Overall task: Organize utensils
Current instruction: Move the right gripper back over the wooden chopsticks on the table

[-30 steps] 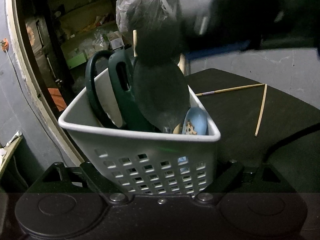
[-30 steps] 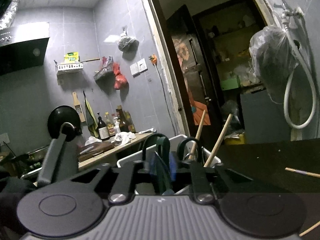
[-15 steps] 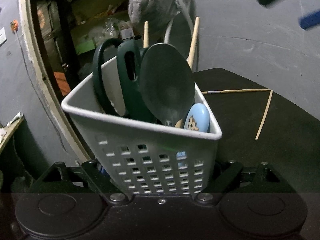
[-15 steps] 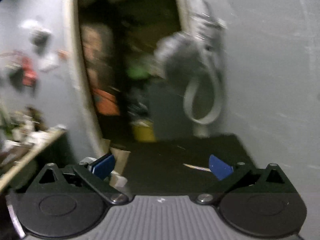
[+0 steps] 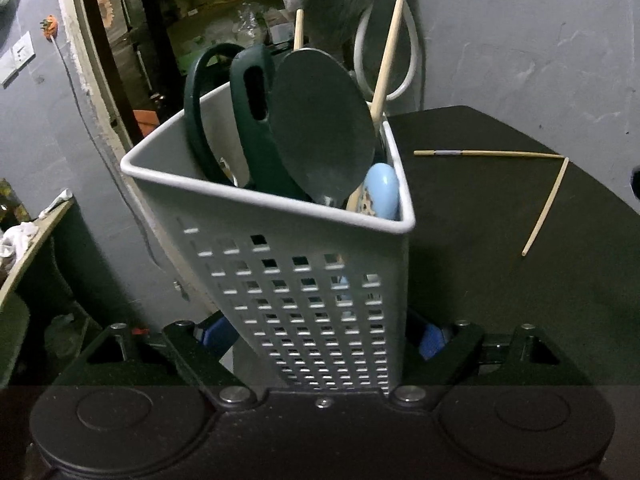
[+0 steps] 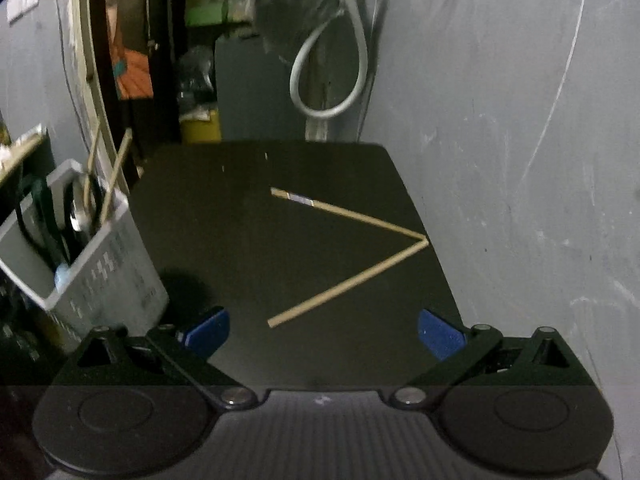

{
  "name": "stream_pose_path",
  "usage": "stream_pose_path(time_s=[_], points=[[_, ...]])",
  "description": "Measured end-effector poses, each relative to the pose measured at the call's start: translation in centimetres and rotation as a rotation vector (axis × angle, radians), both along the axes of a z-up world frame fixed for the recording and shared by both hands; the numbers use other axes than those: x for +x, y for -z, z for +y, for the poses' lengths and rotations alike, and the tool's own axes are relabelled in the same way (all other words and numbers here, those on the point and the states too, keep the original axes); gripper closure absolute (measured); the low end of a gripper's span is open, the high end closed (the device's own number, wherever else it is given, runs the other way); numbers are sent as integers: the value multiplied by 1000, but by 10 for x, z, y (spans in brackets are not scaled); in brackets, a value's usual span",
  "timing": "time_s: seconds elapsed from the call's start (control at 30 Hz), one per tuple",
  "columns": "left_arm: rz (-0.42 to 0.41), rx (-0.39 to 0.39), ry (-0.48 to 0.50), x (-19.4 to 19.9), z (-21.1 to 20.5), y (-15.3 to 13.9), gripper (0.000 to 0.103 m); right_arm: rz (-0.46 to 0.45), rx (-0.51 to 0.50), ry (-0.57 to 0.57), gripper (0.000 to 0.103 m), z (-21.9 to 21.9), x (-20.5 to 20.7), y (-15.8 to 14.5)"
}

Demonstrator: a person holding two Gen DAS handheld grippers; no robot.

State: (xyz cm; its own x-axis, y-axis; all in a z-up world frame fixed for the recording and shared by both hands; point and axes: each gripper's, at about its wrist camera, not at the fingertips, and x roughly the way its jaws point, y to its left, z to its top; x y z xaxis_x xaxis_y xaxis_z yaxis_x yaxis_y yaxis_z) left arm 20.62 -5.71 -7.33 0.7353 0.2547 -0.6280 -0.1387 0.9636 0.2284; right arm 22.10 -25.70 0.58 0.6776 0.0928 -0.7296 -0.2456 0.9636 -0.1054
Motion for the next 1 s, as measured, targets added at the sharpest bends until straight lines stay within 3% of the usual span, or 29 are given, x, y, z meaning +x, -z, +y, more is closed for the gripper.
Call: stream_pose_path(time_s=[0.1, 0.67, 1.0], points=[[4, 18, -14, -2, -4, -1, 14, 6, -46, -9, 0, 0, -1, 11], [-38, 23, -29, 3, -10, -9, 14, 81, -14, -17, 0, -10, 9, 33], [-80, 5, -8, 1, -4, -12, 15, 83, 148, 21, 0, -30, 24, 61]])
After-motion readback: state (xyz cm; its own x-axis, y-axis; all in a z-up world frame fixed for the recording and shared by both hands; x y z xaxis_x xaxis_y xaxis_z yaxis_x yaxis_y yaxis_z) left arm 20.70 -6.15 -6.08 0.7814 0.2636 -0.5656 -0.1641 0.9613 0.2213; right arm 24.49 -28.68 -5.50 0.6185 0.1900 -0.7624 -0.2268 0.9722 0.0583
